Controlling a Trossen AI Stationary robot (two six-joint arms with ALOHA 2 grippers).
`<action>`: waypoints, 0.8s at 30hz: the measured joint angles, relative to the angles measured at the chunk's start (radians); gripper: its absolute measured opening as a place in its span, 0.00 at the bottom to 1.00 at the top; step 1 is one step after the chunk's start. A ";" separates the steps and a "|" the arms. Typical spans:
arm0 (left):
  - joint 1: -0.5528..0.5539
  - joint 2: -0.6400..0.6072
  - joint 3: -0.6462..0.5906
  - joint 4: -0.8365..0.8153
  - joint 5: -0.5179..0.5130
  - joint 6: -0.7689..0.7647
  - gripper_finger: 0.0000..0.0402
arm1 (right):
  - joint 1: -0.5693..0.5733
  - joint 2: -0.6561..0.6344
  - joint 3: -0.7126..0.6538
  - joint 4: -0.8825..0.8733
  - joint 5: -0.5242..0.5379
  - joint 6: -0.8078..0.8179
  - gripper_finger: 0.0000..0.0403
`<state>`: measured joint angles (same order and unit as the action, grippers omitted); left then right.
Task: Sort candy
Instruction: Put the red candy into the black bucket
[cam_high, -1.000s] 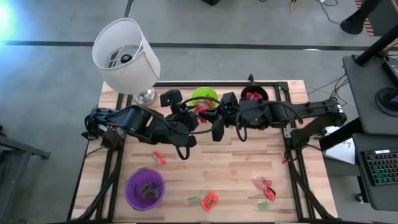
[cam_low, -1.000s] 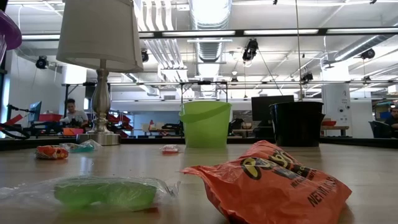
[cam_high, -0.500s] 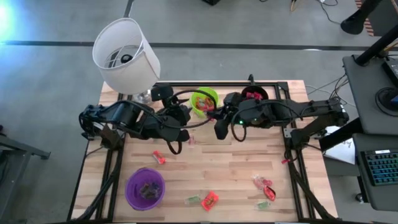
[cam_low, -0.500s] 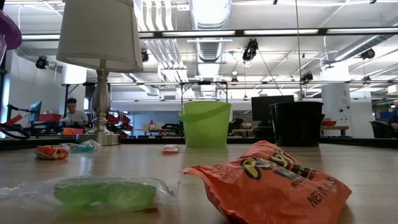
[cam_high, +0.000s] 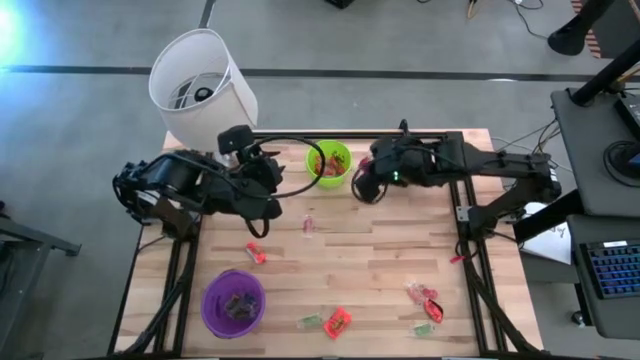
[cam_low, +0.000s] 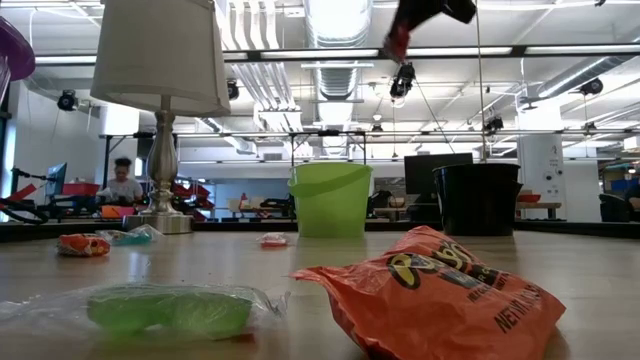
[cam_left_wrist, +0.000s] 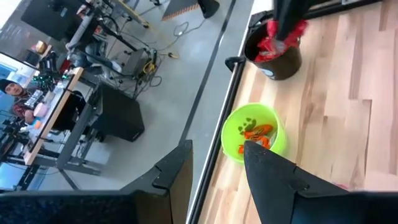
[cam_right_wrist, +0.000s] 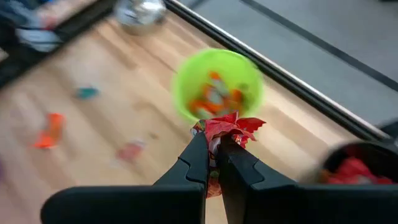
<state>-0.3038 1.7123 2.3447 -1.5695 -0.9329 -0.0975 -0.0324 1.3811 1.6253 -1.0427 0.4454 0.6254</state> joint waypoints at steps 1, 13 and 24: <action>0.000 0.000 0.000 -0.001 0.002 0.000 0.31 | -0.018 0.000 0.000 -0.023 0.000 -0.001 0.03; 0.000 -0.003 -0.002 -0.001 0.008 -0.019 0.31 | -0.301 0.002 -0.050 -0.183 -0.055 -0.208 0.03; 0.000 -0.003 -0.004 -0.002 0.008 -0.021 0.31 | -0.510 0.002 -0.216 -0.154 -0.156 -0.357 0.03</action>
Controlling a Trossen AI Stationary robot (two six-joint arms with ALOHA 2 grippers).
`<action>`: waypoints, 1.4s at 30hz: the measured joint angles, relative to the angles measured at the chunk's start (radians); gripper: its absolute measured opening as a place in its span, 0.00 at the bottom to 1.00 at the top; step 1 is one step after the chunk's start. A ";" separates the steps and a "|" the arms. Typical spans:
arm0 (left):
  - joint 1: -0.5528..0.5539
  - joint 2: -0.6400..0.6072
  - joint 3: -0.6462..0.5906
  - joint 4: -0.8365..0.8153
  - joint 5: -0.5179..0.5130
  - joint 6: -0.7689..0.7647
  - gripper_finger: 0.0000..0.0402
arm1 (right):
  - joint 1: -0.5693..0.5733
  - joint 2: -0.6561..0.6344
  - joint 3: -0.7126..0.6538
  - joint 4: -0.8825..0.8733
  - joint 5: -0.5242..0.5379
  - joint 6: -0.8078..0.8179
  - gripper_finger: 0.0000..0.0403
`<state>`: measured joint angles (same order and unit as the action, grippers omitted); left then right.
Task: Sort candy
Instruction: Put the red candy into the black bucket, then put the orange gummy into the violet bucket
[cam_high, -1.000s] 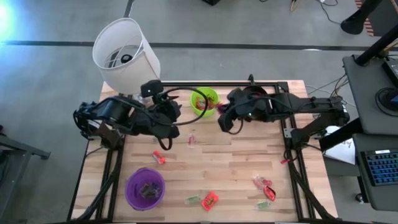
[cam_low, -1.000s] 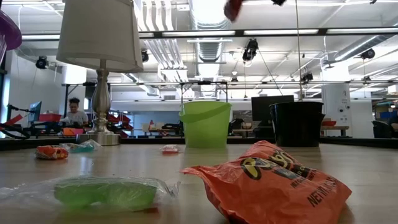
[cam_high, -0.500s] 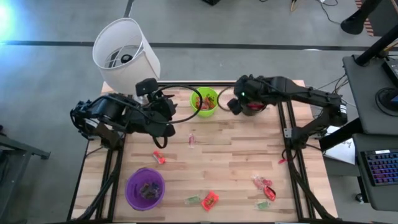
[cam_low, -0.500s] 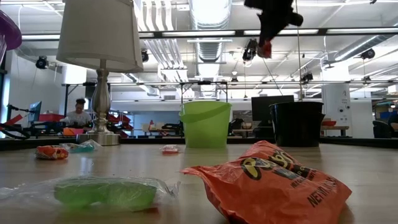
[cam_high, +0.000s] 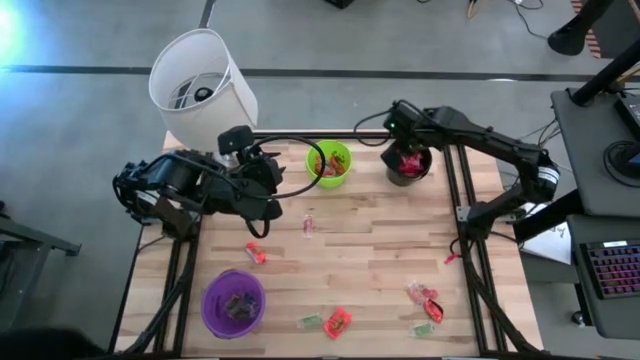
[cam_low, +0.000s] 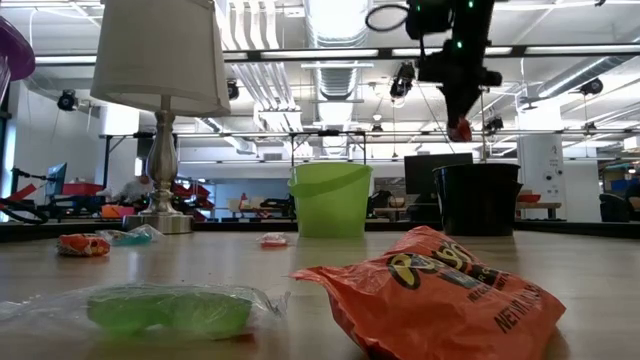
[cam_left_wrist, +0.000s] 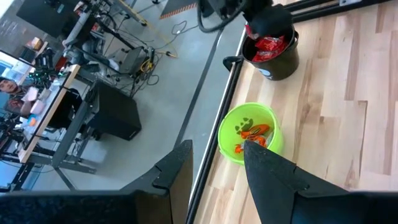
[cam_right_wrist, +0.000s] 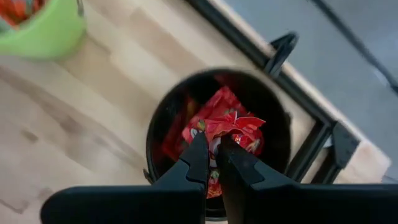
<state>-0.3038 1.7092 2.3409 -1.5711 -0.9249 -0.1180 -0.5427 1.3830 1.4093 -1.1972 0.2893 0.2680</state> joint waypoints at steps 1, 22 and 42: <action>0.000 0.000 0.000 0.000 0.000 0.000 0.31 | -0.010 0.000 -0.019 0.007 -0.015 -0.007 0.03; 0.001 0.000 0.000 0.000 0.045 0.008 0.31 | -0.076 0.006 -0.137 0.058 -0.084 -0.112 0.13; 0.023 0.000 0.000 0.000 0.192 0.001 0.32 | -0.064 -0.026 -0.033 -0.306 -0.223 0.049 0.40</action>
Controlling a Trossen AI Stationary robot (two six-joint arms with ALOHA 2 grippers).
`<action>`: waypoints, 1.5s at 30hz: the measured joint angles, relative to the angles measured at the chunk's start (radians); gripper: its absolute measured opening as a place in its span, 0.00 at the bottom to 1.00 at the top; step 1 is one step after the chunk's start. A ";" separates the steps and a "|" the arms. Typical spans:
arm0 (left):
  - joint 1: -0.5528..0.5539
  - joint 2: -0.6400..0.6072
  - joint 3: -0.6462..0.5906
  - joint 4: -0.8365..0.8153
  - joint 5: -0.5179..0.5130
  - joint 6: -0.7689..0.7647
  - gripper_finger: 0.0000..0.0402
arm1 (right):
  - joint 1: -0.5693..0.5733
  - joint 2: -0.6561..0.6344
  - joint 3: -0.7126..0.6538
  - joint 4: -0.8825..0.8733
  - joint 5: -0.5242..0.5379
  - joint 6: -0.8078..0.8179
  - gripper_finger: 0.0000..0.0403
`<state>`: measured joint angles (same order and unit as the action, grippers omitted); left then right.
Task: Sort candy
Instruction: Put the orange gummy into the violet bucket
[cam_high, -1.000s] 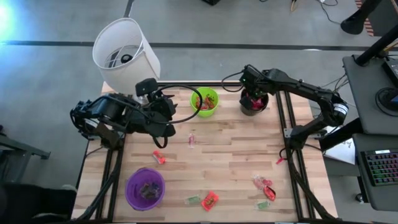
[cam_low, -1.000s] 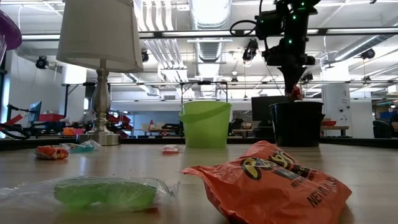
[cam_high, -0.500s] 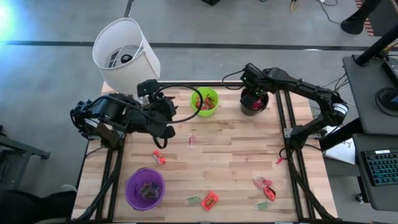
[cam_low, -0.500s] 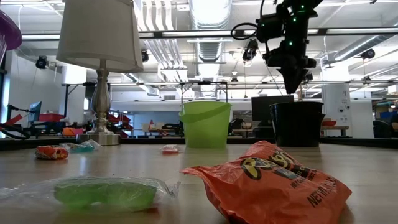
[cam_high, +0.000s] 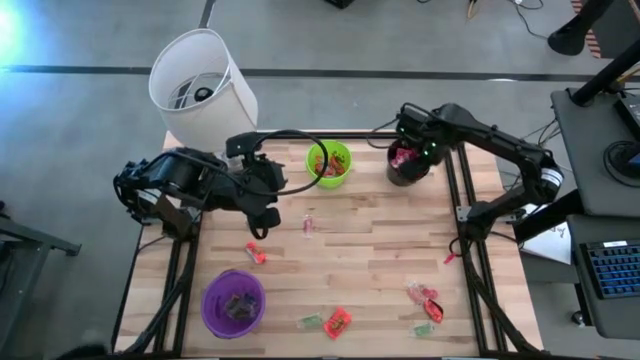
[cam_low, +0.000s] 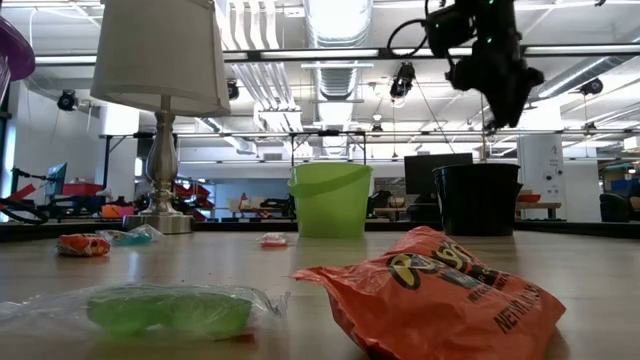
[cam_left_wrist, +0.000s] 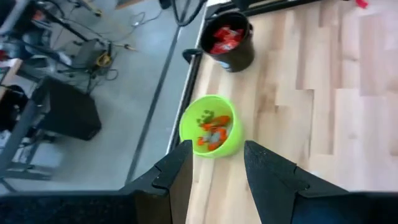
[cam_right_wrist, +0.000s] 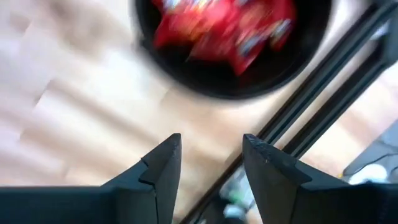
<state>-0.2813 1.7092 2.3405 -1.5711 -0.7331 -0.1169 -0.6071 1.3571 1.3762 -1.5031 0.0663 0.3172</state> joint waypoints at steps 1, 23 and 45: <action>-0.001 0.000 0.000 0.000 0.007 0.000 0.32 | 0.010 -0.008 0.000 -0.020 -0.026 0.005 0.40; 0.000 -0.070 0.000 0.000 0.012 0.045 0.32 | 0.625 -0.232 -0.020 -0.060 -0.145 0.611 0.37; 0.000 -0.072 0.000 0.000 0.072 0.056 0.32 | 1.301 -0.179 -0.379 0.412 -0.118 1.212 0.34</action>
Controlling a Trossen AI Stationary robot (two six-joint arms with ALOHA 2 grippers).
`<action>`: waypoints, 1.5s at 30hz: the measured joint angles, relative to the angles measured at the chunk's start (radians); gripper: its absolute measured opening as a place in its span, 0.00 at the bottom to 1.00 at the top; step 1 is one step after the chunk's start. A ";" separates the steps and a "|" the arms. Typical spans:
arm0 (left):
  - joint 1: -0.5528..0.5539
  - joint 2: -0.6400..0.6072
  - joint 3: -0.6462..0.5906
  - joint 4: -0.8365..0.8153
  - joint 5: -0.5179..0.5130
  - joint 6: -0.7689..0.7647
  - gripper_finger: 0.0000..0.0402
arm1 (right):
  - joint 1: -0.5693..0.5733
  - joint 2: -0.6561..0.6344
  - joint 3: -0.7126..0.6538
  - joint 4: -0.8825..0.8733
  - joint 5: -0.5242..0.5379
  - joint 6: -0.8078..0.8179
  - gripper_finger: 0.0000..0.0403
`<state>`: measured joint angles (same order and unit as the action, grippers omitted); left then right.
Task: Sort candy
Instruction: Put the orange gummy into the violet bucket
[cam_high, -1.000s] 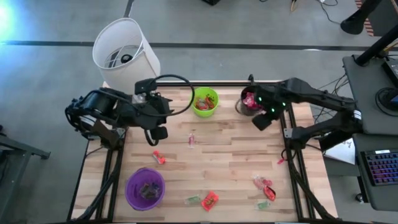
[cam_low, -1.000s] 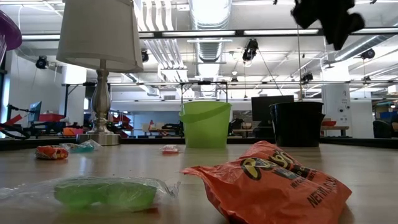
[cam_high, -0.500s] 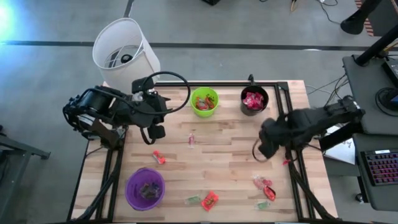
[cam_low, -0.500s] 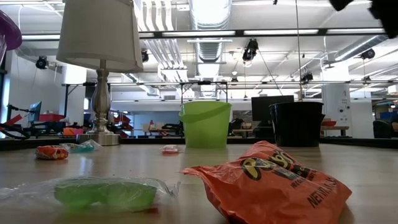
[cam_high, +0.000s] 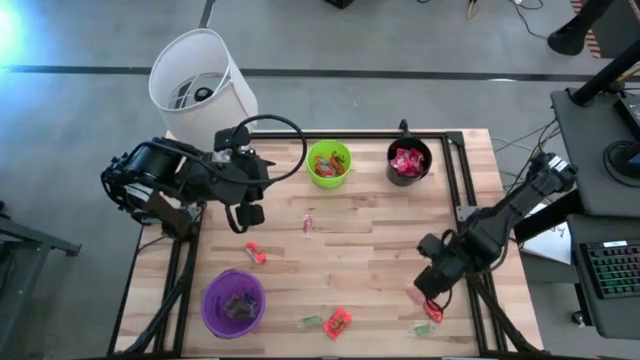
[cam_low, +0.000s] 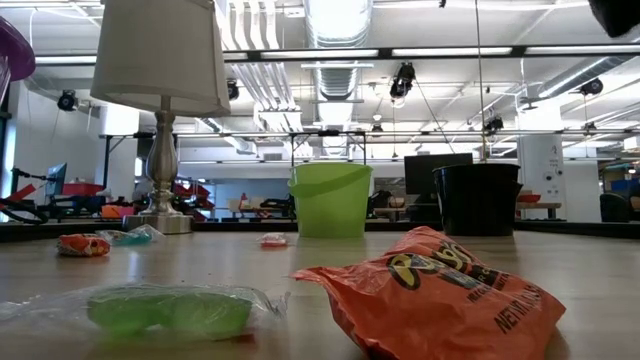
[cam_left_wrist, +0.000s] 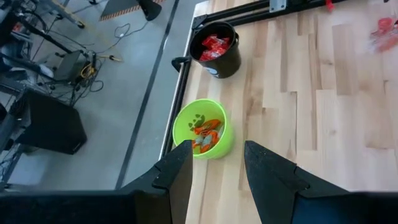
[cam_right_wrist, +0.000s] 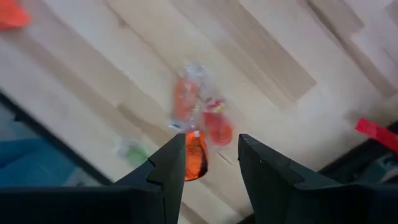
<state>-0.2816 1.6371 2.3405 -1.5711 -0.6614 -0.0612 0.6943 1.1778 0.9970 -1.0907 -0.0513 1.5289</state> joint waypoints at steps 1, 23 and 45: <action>0.000 0.000 0.000 0.000 0.000 0.000 0.32 | 0.014 0.009 -0.017 0.011 0.000 0.026 0.34; 0.000 -0.005 0.000 0.000 0.001 0.072 0.32 | 0.068 0.223 -0.143 0.218 -0.091 0.103 0.52; 0.000 -0.006 0.000 0.000 0.001 0.076 0.32 | 0.067 0.367 -0.162 0.269 -0.115 0.101 0.51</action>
<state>-0.2813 1.6306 2.3405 -1.5711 -0.6605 0.0143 0.7616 1.5450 0.8349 -0.8219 -0.1664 1.6303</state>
